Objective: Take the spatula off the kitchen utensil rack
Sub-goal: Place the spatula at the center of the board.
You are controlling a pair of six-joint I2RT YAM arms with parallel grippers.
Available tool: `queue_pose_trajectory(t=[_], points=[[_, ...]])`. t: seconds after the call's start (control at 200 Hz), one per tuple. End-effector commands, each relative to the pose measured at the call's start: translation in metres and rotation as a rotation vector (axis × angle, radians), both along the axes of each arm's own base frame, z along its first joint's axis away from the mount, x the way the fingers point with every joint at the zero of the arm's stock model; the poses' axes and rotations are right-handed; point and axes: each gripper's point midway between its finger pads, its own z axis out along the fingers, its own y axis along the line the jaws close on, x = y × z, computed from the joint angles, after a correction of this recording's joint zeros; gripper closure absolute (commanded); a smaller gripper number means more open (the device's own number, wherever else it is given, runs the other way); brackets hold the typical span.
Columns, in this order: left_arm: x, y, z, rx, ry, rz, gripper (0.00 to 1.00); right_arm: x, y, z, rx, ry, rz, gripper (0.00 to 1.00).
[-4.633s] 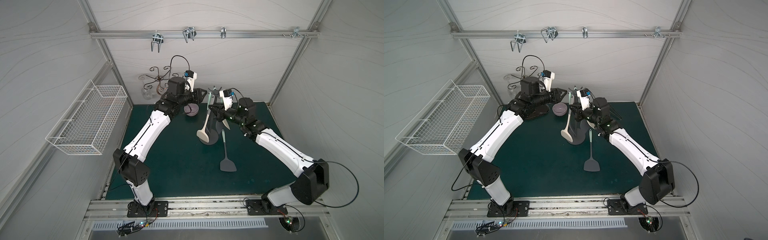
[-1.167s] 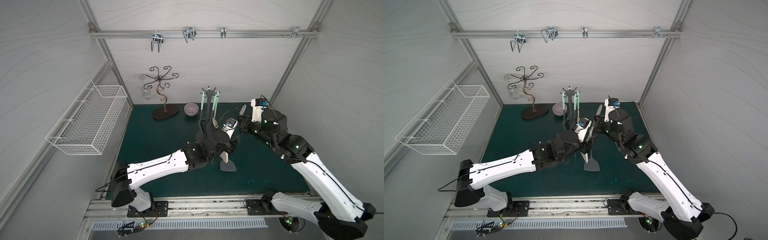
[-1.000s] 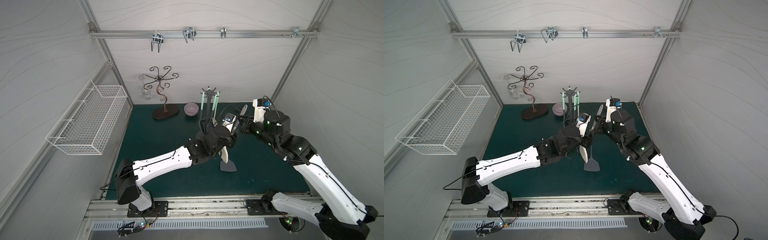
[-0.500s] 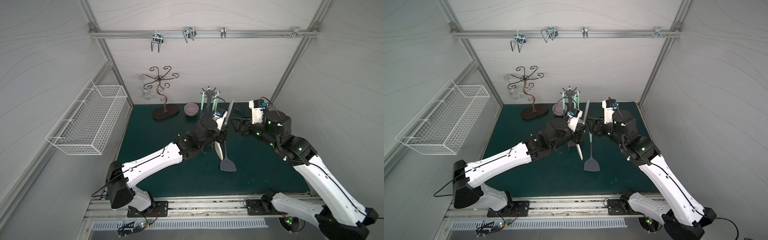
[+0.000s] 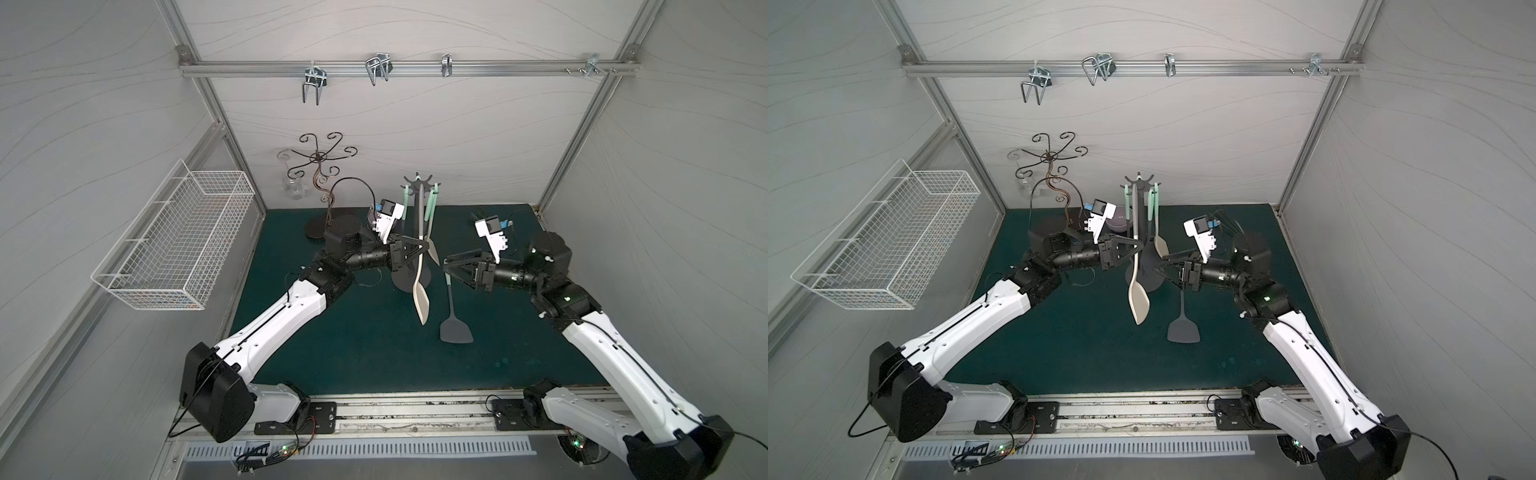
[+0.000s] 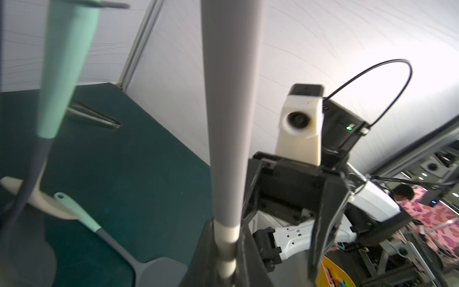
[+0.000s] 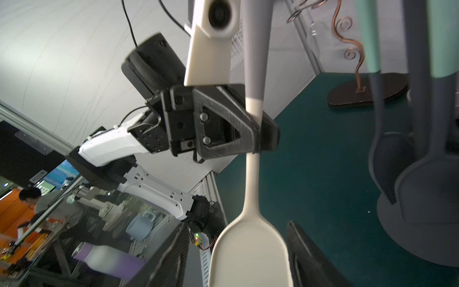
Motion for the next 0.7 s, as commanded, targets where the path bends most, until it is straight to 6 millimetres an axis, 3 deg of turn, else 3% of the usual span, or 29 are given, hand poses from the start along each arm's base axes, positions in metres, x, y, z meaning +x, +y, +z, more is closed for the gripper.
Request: queue_pose_trajectory(t=[0.0,0.165,0.445,0.695], points=[[-0.018,-0.002,0.040,-0.112,-0.088,-0.098,1.00,-0.008,0.014,0.023,0.046,-0.113,0.039,0.41],[-0.021,-0.001,0.046,-0.138,-0.103,-0.111,1.00,0.003,0.023,0.022,0.065,-0.107,0.005,0.55],[-0.023,0.000,0.042,-0.131,-0.088,-0.117,1.00,0.013,0.029,0.029,0.082,-0.122,-0.029,0.58],[-0.024,-0.001,0.038,-0.120,-0.076,-0.130,1.00,0.013,0.035,0.029,0.085,-0.117,-0.005,0.89]])
